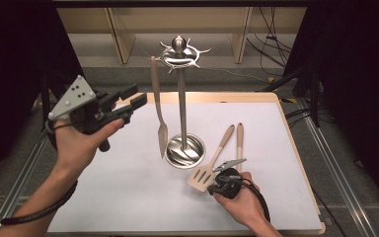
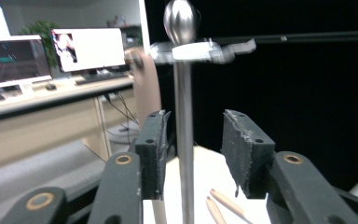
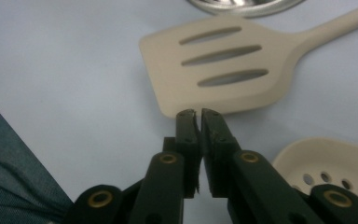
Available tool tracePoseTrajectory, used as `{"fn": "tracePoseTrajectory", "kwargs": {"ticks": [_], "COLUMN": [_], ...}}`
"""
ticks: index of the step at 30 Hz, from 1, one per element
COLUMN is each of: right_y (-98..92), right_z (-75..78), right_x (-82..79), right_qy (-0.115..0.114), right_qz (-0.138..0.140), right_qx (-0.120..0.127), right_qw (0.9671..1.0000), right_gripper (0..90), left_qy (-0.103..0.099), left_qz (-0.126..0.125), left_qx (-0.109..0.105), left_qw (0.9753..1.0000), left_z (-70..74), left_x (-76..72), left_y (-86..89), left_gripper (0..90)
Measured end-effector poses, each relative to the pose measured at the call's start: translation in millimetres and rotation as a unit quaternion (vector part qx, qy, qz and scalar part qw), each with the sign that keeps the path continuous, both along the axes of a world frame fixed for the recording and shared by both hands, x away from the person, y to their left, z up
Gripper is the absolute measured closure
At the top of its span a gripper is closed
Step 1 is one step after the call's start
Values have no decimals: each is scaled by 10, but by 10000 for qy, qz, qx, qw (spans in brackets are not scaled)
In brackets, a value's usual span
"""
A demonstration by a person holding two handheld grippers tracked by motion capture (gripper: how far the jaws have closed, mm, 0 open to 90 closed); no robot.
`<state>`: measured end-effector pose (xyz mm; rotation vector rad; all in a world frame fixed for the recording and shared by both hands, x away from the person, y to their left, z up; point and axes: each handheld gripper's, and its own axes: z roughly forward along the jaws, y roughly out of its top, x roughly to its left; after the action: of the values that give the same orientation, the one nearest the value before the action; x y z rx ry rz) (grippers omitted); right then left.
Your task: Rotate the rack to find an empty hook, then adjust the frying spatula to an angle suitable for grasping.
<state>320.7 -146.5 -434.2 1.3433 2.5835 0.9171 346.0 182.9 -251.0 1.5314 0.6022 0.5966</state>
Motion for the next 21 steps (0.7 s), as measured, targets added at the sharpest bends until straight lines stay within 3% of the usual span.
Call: {"fn": "tracePoseTrajectory", "kwargs": {"ticks": [5, 6, 11, 12, 14, 17, 18, 19, 20, 21], "right_y": [-191, -267, -448, -496, -550, -598, -620, -625, -662, -662], "right_z": [115, 147, 165, 164, 179, 185, 199, 178, 176, 176], "right_x": [-37, -43, -47, -65, -66, -93, -93, -89, -60, -60], "right_qy": [-219, -246, -361, -329, -323, -244, -244, -270, -340, -340], "right_qz": [-261, -400, -635, -774, -758, -1020, -1009, -1056, -856, -856], "right_qx": [227, 294, 308, 390, 311, 478, 381, 603, 608, 608], "right_qw": [9992, 9985, 9969, 9957, 9961, 9933, 9939, 9922, 9939, 9939], "right_gripper": [779, 763, 751, 747, 746, 742, 741, 741, 739, 739], "left_qy": [210, 376, 561, 583, 631, 753, 779, 801, 815, 815], "left_qz": [-124, -216, -298, -313, -377, -476, -483, -484, -490, -490], "left_qx": [142, 231, 257, 271, 353, 384, 381, 377, 373, 373], "left_qw": [9996, 9988, 9976, 9974, 9967, 9953, 9951, 9949, 9948, 9948], "left_z": [-273, -382, -507, -531, -585, -641, -660, -675, -696, -696], "left_x": [-52, -49, -35, -37, -45, -40, -34, -30, -29, -29], "left_y": [-34, -83, -173, -205, -281, -352, -369, -378, -388, -388], "left_gripper": [564, 557, 546, 545, 544, 538, 536, 533, 531, 530]}}
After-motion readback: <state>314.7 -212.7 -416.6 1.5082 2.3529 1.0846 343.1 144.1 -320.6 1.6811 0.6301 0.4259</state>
